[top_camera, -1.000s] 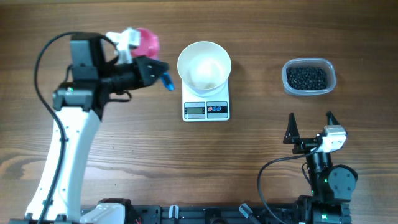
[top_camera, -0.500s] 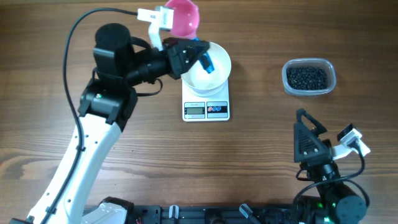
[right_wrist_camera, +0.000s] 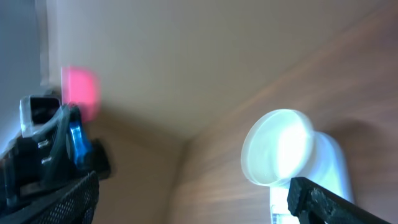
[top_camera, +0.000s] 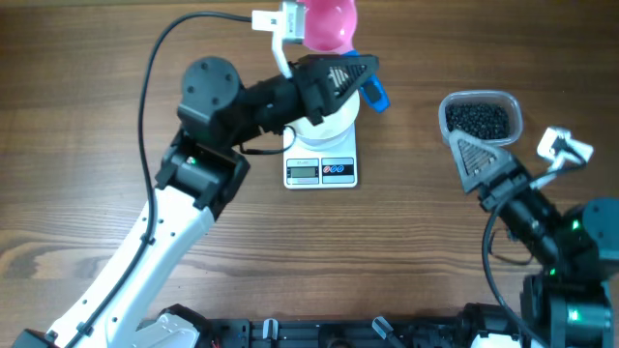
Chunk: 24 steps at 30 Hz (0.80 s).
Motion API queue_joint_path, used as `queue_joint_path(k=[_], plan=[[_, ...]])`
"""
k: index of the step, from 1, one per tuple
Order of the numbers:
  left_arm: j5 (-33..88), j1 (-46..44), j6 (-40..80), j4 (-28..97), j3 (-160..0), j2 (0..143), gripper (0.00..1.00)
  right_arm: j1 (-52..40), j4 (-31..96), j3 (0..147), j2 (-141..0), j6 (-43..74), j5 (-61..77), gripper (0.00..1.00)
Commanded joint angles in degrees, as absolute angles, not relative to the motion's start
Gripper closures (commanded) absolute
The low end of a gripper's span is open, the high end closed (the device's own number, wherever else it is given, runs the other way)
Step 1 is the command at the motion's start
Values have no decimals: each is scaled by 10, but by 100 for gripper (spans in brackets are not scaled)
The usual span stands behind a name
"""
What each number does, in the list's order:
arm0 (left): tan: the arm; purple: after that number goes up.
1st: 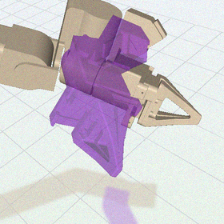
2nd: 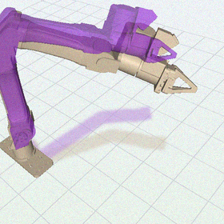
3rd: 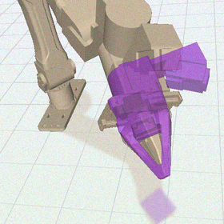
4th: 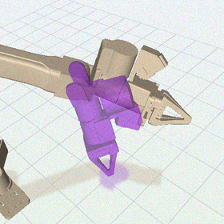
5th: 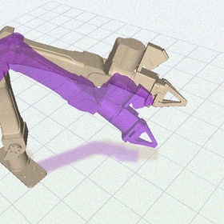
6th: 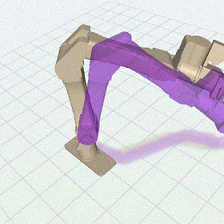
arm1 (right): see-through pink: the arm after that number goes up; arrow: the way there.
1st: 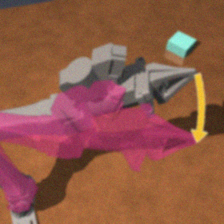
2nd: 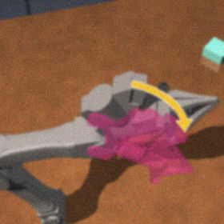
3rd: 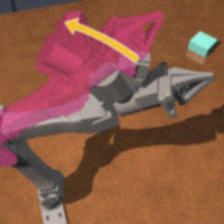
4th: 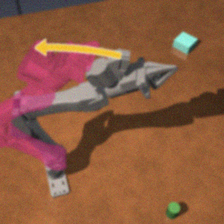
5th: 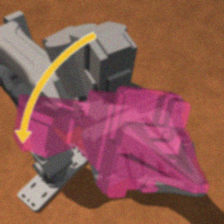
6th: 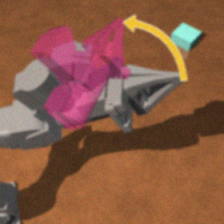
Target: Scoop item into bowl and weigh 150g on scale
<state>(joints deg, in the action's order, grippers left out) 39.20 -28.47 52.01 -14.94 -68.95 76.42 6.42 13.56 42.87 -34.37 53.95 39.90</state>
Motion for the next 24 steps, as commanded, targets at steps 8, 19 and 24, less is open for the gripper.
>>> queue_joint_path(k=[8, 19, 24], plan=[[250, -349, 583, -196, -694, 757, 96, 63, -142, 438, -405, 715, 650, 11], [246, -425, 590, -208, -694, 757, 96, 63, -234, 438, -405, 814, 639, 24], [238, -441, 590, -208, -694, 757, 96, 63, -236, 438, -407, 848, 614, 38]])
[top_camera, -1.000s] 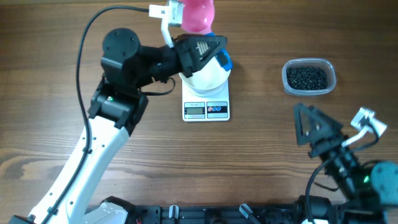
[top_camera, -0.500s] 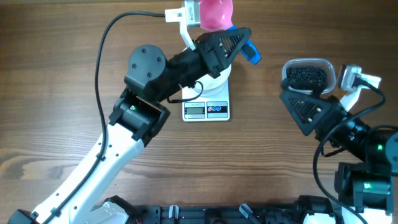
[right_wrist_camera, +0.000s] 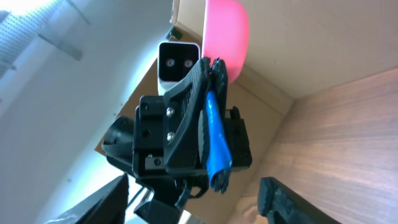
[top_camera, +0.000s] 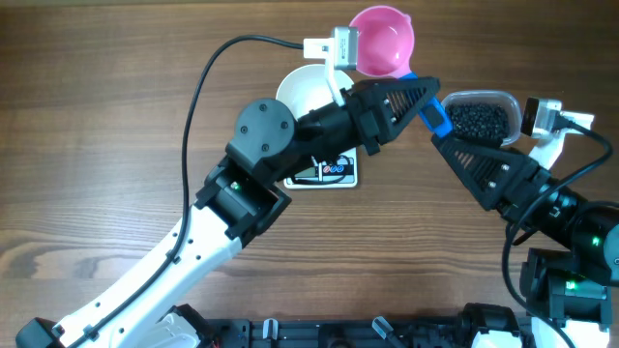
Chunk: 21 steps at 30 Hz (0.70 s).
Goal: Scoop item into bowl and weigh 150g on scale
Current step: 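Grasp the blue handle with the right gripper beside the left gripper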
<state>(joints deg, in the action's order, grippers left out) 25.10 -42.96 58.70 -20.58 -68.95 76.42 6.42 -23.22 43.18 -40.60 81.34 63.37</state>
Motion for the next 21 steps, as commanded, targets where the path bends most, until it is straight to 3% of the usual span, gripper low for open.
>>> queue_joint_path(k=[1, 5, 17, 20, 21], plan=[[234, -445, 590, -208, -694, 757, 96, 63, -236, 438, -407, 856, 608, 43], [235, -449, 590, -208, -694, 757, 96, 63, -241, 438, -407, 861, 582, 53], [224, -462, 590, -209, -694, 757, 96, 63, -266, 438, -407, 886, 570, 55], [224, -463, 590, -215, -694, 757, 96, 63, -265, 438, -407, 887, 569, 57], [221, -463, 590, -217, -694, 757, 96, 63, -265, 438, -407, 887, 569, 62]])
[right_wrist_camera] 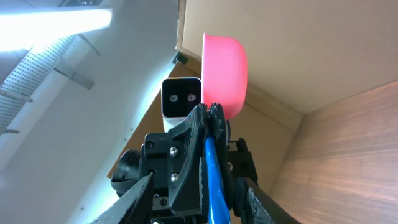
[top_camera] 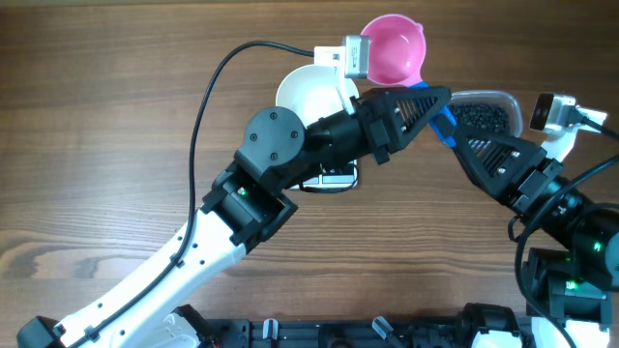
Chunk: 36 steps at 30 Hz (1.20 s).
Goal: Scoop item into bowl and weigh 150g on scale
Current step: 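Grasp the blue handle with the right gripper beside the left gripper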
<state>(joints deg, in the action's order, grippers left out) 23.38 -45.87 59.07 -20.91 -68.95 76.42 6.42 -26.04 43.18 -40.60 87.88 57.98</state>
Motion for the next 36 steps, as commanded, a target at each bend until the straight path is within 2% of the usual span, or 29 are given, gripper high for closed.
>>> queue_joint_path(k=[1, 16, 23, 36], plan=[[216, -463, 590, -217, -694, 757, 96, 63, -265, 438, -407, 887, 569, 63], [190, -479, 589, -217, -694, 759, 96, 63, -265, 438, -407, 900, 576, 63], [185, -479, 589, -217, -694, 760, 96, 63, -265, 438, -407, 901, 578, 71], [185, -482, 590, -217, -694, 763, 96, 63, -265, 438, -407, 903, 578, 73]])
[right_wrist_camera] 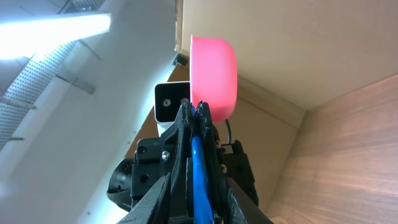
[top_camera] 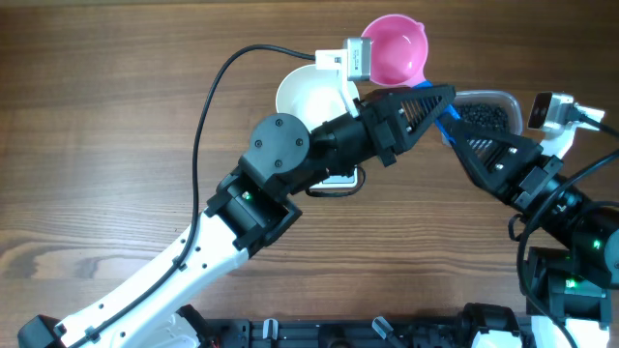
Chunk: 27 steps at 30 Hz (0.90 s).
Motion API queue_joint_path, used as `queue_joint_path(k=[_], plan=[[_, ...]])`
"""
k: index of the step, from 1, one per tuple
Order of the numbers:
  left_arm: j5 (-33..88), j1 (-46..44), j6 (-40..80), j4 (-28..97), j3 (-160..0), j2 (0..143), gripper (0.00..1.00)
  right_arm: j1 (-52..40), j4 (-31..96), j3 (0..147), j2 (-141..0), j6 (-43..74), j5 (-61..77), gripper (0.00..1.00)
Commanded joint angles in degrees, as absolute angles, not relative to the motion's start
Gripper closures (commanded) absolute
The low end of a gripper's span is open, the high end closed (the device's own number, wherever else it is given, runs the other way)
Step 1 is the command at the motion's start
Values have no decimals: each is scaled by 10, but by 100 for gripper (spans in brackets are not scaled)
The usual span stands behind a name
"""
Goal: Scoop item into bowl and weigh 150g on scale
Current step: 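Grasp the blue handle with the right gripper beside the left gripper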
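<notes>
A pink scoop [top_camera: 395, 48] with a blue handle [right_wrist_camera: 199, 163] is held up in the air, my left gripper [top_camera: 435, 100] shut on the handle. My right gripper [top_camera: 458, 133] meets it from the right. In the right wrist view its fingers [right_wrist_camera: 163, 186] flank the handle and the left gripper's tips with a gap on both sides, so it is open. The white bowl [top_camera: 305, 92] stands on the scale [top_camera: 334, 180], which is mostly hidden under the left arm. A clear tub of black beads [top_camera: 486, 114] sits behind the right gripper.
The left arm reaches diagonally from the front left across the middle of the wooden table [top_camera: 97, 145], its black cable [top_camera: 208, 106] looping above it. A cardboard wall [right_wrist_camera: 298, 43] stands beyond the table's far edge.
My right gripper's jaws have narrowed round the blue handle, which now sits centred between them. The left gripper and scoop have shifted a touch to the right.
First my left gripper held the scoop over the bowl and scale, with my right gripper open in front of the bead tub. Then the scoop was held further right, near the right gripper's wide jaws. The jaws stood closer round the handle later, and closer still now.
</notes>
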<state>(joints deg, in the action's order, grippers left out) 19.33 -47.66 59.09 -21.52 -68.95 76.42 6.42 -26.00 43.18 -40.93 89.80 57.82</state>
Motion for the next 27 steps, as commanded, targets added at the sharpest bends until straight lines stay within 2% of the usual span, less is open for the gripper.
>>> queue_joint_path(k=[1, 15, 27], plan=[[185, -482, 590, -217, -694, 763, 96, 63, -265, 438, -407, 902, 578, 73], [181, -489, 590, -217, -694, 768, 96, 63, -265, 438, -407, 905, 578, 73], [181, -489, 590, -217, -694, 769, 96, 63, -265, 438, -407, 906, 578, 83]])
